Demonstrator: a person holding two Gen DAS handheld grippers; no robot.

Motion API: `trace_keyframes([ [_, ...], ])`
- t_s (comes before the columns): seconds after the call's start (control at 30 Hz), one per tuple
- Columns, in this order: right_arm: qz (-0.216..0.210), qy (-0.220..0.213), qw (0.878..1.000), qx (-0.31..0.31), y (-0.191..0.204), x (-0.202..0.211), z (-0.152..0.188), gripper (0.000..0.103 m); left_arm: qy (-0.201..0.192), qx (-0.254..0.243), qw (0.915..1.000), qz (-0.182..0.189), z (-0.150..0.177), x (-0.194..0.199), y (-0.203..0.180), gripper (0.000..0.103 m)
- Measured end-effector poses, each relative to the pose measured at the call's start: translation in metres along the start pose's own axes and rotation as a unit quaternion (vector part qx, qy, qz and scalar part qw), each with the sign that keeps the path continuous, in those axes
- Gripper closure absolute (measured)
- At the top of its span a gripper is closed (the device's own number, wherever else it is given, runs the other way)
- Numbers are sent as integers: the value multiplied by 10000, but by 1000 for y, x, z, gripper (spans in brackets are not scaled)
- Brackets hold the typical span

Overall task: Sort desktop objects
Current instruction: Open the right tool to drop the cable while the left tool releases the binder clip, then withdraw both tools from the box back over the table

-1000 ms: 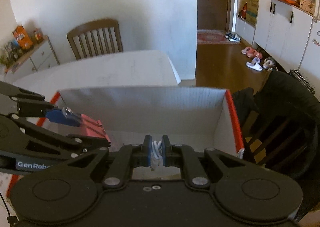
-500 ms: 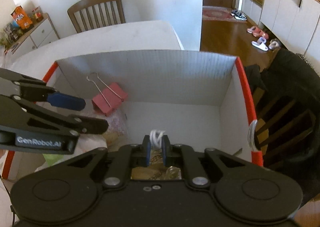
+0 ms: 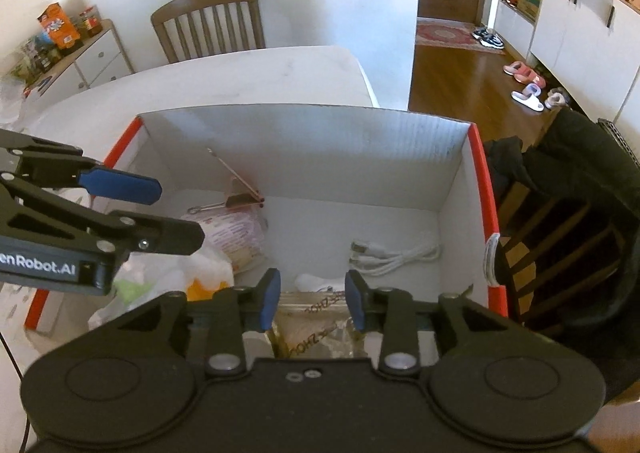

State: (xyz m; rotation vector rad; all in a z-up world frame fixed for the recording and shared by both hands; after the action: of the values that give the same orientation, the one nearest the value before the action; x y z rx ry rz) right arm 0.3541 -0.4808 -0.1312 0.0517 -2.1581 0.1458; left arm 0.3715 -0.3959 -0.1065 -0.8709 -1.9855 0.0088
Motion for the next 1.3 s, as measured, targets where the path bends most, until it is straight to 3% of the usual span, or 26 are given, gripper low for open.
trace_keyframes([
  [0.6, -85, -449, 9983, 355, 9, 46, 9, 30, -464, -67, 9987, -218, 23, 55, -29, 47],
  [0.73, -100, -502, 9983, 287, 11, 51, 13, 23, -568, -39, 9981, -215, 29, 66, -29, 36],
  [0.87, -124, -603, 9979, 182, 14, 57, 16, 18, -638, -38, 9978, -201, 36, 75, -28, 35],
  [0.93, -134, -643, 9977, 134, 17, 60, 17, 15, -696, -12, 9974, -183, 39, 80, -26, 27],
  [1.3, -56, -1025, 9944, 268, 66, 84, 16, 6, -1022, -118, 9944, -257, 54, 125, -1, 18],
])
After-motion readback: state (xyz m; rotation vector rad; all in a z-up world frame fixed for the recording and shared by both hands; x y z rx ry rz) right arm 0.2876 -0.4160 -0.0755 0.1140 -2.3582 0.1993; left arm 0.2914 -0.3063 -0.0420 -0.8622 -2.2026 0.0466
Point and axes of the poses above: each gripper's, at about its wrist camera, not at the fingertips, and x roughly against the way its jaws point, y to its left, z to its underside, the point moved 10 cm from there along -x, roughly the way its jaws point, and after that the axes turned 14 degrees about z, right-handed, at the moved point
